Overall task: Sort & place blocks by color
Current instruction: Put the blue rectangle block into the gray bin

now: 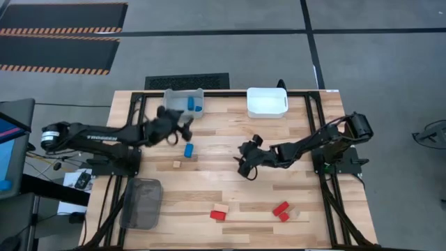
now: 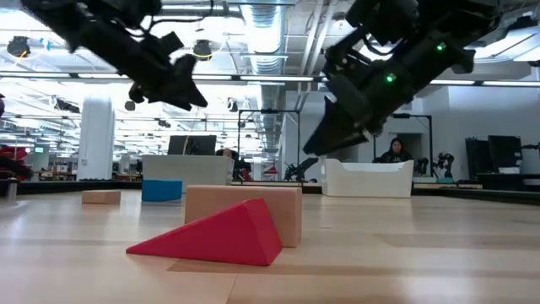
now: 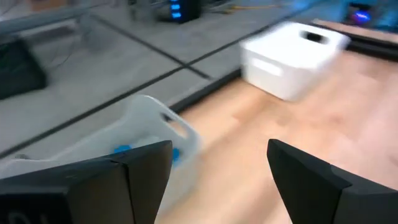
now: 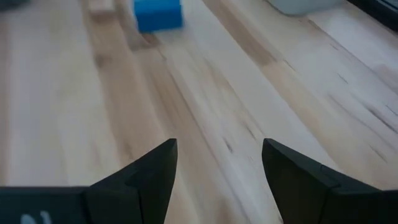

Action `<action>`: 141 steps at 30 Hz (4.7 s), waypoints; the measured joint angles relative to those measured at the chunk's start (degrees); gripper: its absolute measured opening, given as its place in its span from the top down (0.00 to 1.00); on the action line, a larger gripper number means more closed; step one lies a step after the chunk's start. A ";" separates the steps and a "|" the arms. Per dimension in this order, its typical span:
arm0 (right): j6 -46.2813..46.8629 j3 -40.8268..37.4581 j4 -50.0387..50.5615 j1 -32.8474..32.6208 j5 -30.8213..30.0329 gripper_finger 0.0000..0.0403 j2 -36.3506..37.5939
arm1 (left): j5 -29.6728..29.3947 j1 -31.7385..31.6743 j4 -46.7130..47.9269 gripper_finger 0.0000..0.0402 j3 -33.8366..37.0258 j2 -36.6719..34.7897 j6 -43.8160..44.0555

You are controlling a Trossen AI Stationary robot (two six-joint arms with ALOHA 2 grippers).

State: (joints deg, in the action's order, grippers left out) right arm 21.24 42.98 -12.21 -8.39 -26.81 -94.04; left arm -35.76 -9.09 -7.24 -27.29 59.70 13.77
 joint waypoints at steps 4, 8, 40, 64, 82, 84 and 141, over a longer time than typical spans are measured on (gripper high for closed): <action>-0.57 0.31 -6.36 2.75 3.71 0.36 0.00 | -5.73 8.24 -0.96 0.37 4.09 -1.41 2.15; -2.53 3.33 -6.90 5.86 6.96 0.36 -0.02 | -14.76 13.55 -0.60 0.37 7.33 -1.64 8.45; -22.98 47.93 11.20 8.16 16.61 0.35 -32.90 | -20.06 16.90 7.80 0.37 10.58 -1.64 17.64; -15.57 48.26 3.99 10.15 13.38 0.08 -38.40 | -20.51 16.86 7.99 0.37 10.58 -1.64 19.07; -14.35 48.24 6.89 11.31 21.23 0.08 -38.40 | -20.56 16.88 8.20 0.37 10.58 -1.64 19.75; -14.88 48.24 7.14 11.12 22.32 0.06 -38.40 | -20.58 16.88 8.25 0.37 10.58 -1.64 19.75; -16.39 48.34 -3.54 11.88 22.16 0.01 -41.67 | -20.56 16.87 7.35 0.37 10.56 -1.62 20.27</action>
State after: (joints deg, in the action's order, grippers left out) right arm 4.85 91.32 -15.75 3.49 -4.65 -135.71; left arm -56.31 7.78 0.11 -16.73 58.08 34.04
